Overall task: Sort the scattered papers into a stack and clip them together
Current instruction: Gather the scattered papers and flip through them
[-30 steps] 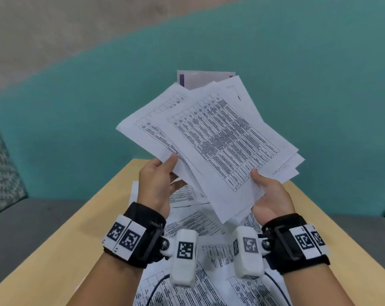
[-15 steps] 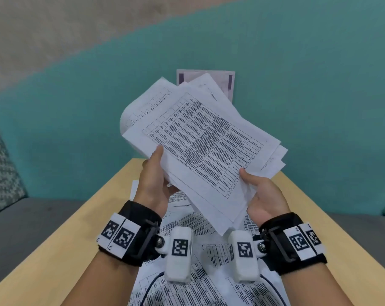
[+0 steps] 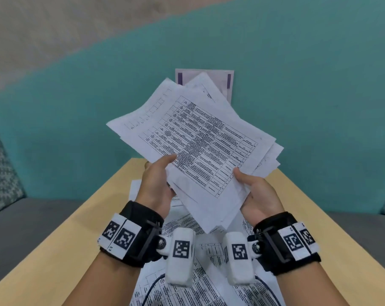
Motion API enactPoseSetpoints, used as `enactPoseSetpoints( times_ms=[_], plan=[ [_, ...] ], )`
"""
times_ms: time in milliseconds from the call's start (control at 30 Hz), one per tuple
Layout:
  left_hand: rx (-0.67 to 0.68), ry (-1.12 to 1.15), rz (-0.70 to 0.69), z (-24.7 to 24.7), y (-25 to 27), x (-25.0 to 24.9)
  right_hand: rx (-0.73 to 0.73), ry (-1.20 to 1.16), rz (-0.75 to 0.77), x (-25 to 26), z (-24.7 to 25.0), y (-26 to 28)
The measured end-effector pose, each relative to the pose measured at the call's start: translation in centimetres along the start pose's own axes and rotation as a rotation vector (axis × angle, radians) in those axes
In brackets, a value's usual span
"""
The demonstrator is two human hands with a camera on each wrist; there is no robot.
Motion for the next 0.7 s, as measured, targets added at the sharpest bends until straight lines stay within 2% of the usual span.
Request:
enactPoseSetpoints(
  times_ms=[233, 333, 400, 433, 500, 600, 700],
  plan=[
    [-0.150, -0.025, -0.214, 1.6, -0.4, -1.6, -0.017, 0.012, 0.043, 0.5, -0.4, 1.0],
    [-0.207, -0.102, -0.400, 2.5, -0.5, -3.9, -0.213, 0.018, 0.203, 2.0, 1.5, 0.6],
    [-0.198, -0.203, -0.527, 2.8, -0.5, -5.4, -0.367, 0.014, 0.333, 3.7, 3.4, 0.5],
    [-0.179, -0.255, -0.564, 2.8, -0.5, -5.8, -0.399, 0.033, 0.377, 4.4, 3.9, 0.5],
    [-0.137, -0.337, -0.585, 2.8, -0.7, -6.1, -0.356, 0.135, 0.420, 5.4, 4.1, 0.4],
    [-0.039, -0.438, -0.549, 2.3, -1.0, -5.5, -0.158, 0.285, 0.407, 5.5, 3.2, 0.1],
    [0.031, -0.508, -0.516, 1.8, -1.0, -4.9, 0.032, 0.326, 0.347, 4.7, 1.8, 0.3]
  ],
)
Point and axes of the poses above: each hand's wrist, its own y-axis away from the middle knuckle, its own z-axis out of the back of the hand, x = y × z, the point moved 8 cm from there along -y, towards the middle knuckle, and after that the axes turned 12 degrees about -x, right-handed, at the moved point
